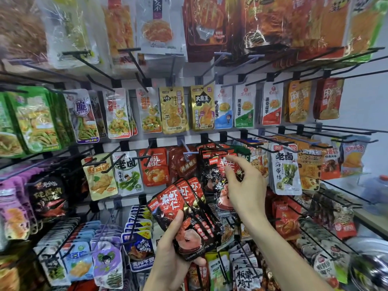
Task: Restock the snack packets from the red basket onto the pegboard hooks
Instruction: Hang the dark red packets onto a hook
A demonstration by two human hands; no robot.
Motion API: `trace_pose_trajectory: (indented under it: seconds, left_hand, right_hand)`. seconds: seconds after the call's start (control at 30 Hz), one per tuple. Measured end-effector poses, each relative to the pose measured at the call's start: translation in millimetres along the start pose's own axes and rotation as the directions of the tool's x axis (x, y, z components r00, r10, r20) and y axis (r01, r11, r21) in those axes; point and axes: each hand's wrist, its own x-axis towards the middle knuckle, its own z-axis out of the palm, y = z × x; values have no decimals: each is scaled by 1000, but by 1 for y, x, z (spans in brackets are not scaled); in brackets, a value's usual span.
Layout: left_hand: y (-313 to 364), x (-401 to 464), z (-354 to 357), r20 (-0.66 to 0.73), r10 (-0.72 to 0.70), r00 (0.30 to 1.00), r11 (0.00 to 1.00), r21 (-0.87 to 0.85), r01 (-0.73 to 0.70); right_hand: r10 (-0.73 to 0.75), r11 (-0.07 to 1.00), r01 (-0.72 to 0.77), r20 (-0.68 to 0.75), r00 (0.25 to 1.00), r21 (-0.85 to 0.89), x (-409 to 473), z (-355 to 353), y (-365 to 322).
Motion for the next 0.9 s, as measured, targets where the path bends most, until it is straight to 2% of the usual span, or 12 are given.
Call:
trace_pose_trajectory:
  seconds: [0.2, 0.37, 0.47, 0.5, 0.57, 0.63, 0.7, 0.77, 0.9]
  left_hand:
    - [1, -4, -4, 66, 19, 998, 1000, 13, -20]
    - [0, -3, -8, 103, -49, 993, 999, -10, 50]
    - [-2, -4, -13, 142, -84, 986, 996, 11, 83]
    - [-2, -3, -12, 155, -90, 984, 996, 26, 87]
    - [-4, 1, -10, 160, -109, 981, 993, 59, 101]
    - [-6, 2, -5, 155, -126, 980, 989, 91, 113]
    - [-8, 3, 0, 165, -138, 977, 989, 78, 126]
    - [-9, 2, 4, 157, -143, 977, 989, 56, 136]
    - [-10, 5, 5, 133, -137, 982, 991, 29, 134]
  right_hand:
    - [3, 990, 2, 35, 999, -144, 26, 32, 12]
    - [71, 991, -54, 131, 989, -122, 22, 28, 17]
    - [73, 996, -77, 102, 992, 35, -14, 1, 9]
    - [86, 985, -106, 149, 985, 134, -26, -6, 6]
    - [127, 926, -238, 354, 926, 292, -42, -11, 0]
    - [172, 858, -376, 494, 852, 350, -47, -10, -2]
    - [169, 852, -360, 451, 877, 381, -47, -10, 1]
    - [176, 858, -310, 333, 926, 409, -45, -10, 4]
    - [191, 856, -231, 132, 973, 462, -39, -13, 2]
